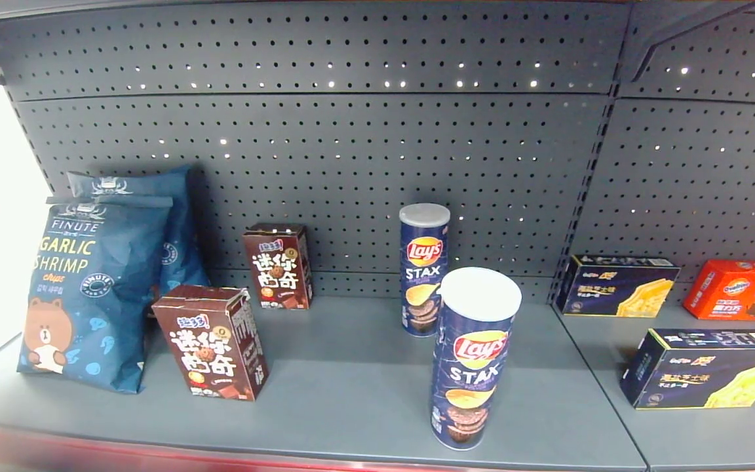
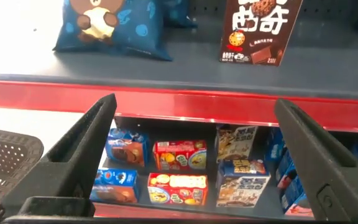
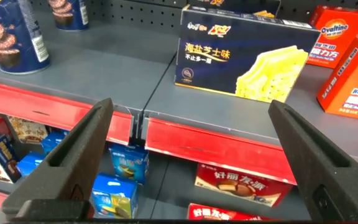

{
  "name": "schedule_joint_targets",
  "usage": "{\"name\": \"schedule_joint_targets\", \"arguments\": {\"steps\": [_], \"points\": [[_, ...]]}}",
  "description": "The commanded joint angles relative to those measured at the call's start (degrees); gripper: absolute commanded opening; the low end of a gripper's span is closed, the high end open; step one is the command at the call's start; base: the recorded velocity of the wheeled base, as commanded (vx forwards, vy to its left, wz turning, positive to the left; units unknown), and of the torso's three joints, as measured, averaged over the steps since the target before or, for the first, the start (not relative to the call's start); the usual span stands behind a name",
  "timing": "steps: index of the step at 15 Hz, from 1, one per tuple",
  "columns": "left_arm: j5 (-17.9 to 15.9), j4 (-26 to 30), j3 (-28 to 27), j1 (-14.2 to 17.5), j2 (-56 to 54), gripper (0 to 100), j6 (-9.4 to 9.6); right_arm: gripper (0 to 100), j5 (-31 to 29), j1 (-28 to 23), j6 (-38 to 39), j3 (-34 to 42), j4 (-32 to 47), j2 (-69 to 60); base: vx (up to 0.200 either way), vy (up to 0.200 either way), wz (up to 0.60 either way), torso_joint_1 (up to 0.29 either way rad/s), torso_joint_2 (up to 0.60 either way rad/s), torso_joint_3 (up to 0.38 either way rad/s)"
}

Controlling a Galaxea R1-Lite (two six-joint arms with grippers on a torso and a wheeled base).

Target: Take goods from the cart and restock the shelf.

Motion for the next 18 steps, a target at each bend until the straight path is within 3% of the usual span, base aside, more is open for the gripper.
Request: {"name": "schedule_joint_targets", "arguments": {"steps": [1,3,6,8,11,14,16,18], "points": [[-0.05,-0.67,0.67,0.1,0.26,100,0.07,100,0.7,-3.93,1.26,-8.24,-0.17,7.93,0.0,0.0,0.0,0.0,0.0,0.0],[-0.4,-0.67,0.67,0.02,0.26,100,0.07,100,5.98,-1.21,2.32,-18.0,1.68,17.6,0.0,0.0,0.0,0.0,0.0,0.0],[-0.31,-0.76,0.67,0.1,0.26,100,0.07,100,6.59,1.78,-7.35,-23.8,7.13,29.9,0.0,0.0,0.0,0.0,0.0,0.0],[-0.31,-0.67,0.67,0.1,0.26,100,0.07,100,6.15,8.9,-7.09,-27.93,3.08,41.86,0.0,0.0,0.0,0.0,0.0,0.0],[-0.31,-0.67,0.67,0.02,0.26,100,0.07,100,5.1,14.44,-2.87,-29.07,0.89,52.4,0.0,0.0,0.0,0.0,0.0,0.0],[-0.31,-0.67,0.67,0.02,0.26,100,0.07,100,-2.64,20.85,0.65,-29.42,-3.07,60.93,0.0,0.0,0.0,0.0,0.0,0.0],[-0.31,-0.58,0.59,0.02,0.26,100,0.07,100,-2.9,22.79,0.74,-29.95,-8.17,66.11,0.0,0.0,0.0,0.0,0.0,0.0],[-0.31,-0.49,0.59,-0.16,0.44,100,0.07,100,-3.08,24.54,0.74,-32.5,-8.08,68.75,0.0,0.0,0.0,0.0,0.0,0.0]]}}
